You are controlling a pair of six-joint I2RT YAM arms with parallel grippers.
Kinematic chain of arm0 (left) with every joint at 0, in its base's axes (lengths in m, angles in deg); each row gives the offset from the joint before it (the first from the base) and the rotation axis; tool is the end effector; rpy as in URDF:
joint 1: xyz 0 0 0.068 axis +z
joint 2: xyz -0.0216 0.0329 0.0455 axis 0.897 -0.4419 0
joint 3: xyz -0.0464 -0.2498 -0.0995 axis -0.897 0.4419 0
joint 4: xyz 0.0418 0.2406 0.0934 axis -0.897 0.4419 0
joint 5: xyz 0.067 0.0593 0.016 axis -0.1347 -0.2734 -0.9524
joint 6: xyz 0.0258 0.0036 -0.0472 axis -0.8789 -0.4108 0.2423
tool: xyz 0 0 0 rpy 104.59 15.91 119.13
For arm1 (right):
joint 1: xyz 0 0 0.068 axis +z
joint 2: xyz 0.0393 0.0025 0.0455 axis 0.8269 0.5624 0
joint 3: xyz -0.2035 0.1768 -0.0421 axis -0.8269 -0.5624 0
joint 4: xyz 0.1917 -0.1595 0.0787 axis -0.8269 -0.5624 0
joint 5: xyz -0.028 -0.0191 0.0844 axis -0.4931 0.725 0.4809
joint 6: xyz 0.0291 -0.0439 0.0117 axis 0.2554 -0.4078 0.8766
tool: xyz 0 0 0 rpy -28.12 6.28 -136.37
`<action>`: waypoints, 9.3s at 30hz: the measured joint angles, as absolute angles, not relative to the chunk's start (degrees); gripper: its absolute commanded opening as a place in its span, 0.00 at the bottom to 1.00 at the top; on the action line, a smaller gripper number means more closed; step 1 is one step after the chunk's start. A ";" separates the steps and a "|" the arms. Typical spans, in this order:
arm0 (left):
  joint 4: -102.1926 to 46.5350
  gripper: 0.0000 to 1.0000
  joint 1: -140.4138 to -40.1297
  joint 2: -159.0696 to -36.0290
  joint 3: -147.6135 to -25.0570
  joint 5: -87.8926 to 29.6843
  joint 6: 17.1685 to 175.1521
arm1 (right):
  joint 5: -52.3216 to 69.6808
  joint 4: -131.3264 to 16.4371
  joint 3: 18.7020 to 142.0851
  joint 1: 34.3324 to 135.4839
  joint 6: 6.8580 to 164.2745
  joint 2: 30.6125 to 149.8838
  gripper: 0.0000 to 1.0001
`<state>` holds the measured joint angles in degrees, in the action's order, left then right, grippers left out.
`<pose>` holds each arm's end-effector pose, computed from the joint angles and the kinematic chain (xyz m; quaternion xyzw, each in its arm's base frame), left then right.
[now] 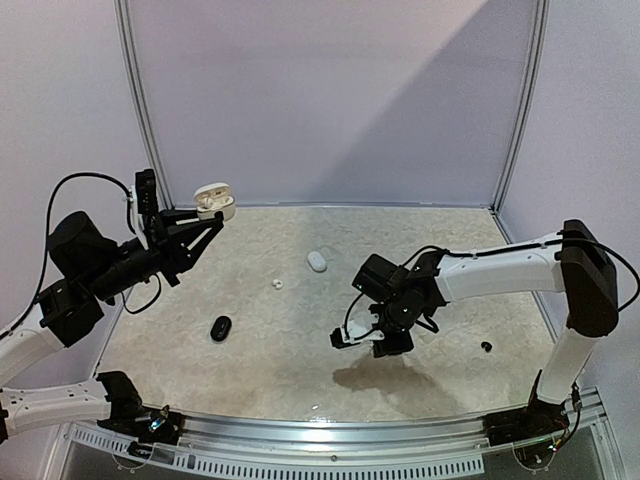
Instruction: Insert the wireless bluetooth earbuds into the charging case
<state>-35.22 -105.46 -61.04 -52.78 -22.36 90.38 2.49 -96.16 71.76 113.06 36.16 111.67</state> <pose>0.1185 -0.1177 0.3554 0.2925 0.5806 -0.3815 0.6571 0.1831 0.2867 0.1721 -0.7596 0.6367 0.0293 0.1295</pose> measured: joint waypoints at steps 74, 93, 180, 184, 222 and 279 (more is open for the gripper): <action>-35.24 0.00 -105.31 -61.54 -52.78 -21.31 90.41 | 2.08 -95.74 75.70 119.64 21.96 115.51 0.25; -34.96 0.00 -105.29 -60.91 -52.60 -21.33 90.34 | -0.26 -96.66 85.90 114.06 81.82 111.95 0.50; -34.44 0.00 -104.96 -58.85 -51.71 -21.16 89.20 | 11.76 -96.18 81.73 123.35 84.99 120.19 0.34; -34.39 0.00 -104.90 -58.85 -51.71 -21.07 89.07 | 12.83 -96.27 83.63 123.35 81.28 121.37 0.34; -34.39 0.00 -104.61 -59.33 -51.71 -21.09 88.98 | -8.59 -100.18 86.27 119.68 88.49 125.50 0.05; -34.39 0.00 -104.59 -59.46 -51.68 -20.04 87.65 | -22.25 -112.05 97.12 119.20 106.83 134.09 0.22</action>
<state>-34.39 -104.59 -59.46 -51.68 -20.04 87.65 -22.25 -112.05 97.12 119.20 106.83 134.09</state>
